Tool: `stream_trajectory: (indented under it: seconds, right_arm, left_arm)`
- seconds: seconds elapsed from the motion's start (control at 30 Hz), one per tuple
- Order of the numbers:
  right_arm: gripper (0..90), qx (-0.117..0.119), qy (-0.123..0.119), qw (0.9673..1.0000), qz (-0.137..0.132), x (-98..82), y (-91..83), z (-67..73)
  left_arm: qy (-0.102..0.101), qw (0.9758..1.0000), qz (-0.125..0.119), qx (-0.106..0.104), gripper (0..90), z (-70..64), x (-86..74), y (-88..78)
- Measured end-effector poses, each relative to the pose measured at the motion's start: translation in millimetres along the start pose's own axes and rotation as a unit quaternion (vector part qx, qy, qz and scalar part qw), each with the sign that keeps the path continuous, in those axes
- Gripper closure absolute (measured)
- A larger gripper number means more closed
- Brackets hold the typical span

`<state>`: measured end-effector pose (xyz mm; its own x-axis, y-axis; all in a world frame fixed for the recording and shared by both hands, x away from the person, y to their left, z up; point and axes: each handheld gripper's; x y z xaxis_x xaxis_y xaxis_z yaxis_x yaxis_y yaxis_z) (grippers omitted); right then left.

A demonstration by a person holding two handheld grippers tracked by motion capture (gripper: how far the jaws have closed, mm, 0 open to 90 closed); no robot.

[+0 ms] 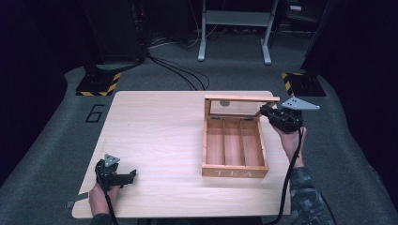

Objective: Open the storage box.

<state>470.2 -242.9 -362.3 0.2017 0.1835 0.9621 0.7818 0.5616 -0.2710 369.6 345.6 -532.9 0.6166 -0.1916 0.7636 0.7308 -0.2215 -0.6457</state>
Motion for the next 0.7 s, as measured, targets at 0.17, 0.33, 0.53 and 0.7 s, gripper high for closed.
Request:
stream_trajectory:
  seconds: [0.17, 0.33, 0.53, 0.7]
  right_arm:
    - [81.5, 0.005, 0.005, 0.9999, -0.008, -0.5, -5.7, 2.9]
    - [81.4, 0.01, 0.006, 0.9999, -0.011, -3.9, -12.6, 6.8]
    - [80.8, 0.019, 0.011, 0.9997, -0.009, -13.2, -20.3, 13.8]
    - [81.0, 0.028, 0.007, 0.9996, -0.008, -21.2, -25.6, 19.1]
  left_arm:
    - [0.0, 1.0, 0.0, 0.0, 0.3, 0.0, 0.0, 0.0]
    - [0.0, 1.0, 0.0, 0.0, 0.3, 0.0, 0.0, 0.0]
    - [0.0, 1.0, 0.0, 0.0, 0.3, 0.0, 0.0, 0.0]
    - [0.0, 1.0, 0.0, 0.0, 0.3, -0.1, 0.0, 0.0]
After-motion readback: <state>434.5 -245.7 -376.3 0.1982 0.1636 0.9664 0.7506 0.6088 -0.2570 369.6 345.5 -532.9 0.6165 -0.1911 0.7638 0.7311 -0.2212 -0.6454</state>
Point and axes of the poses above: each handheld gripper's, and its own axes: y roughly forward along the jaws, x roughly out of its top, z roughly to its left, and after that the axes turned 3 degrees about -z, right-handed
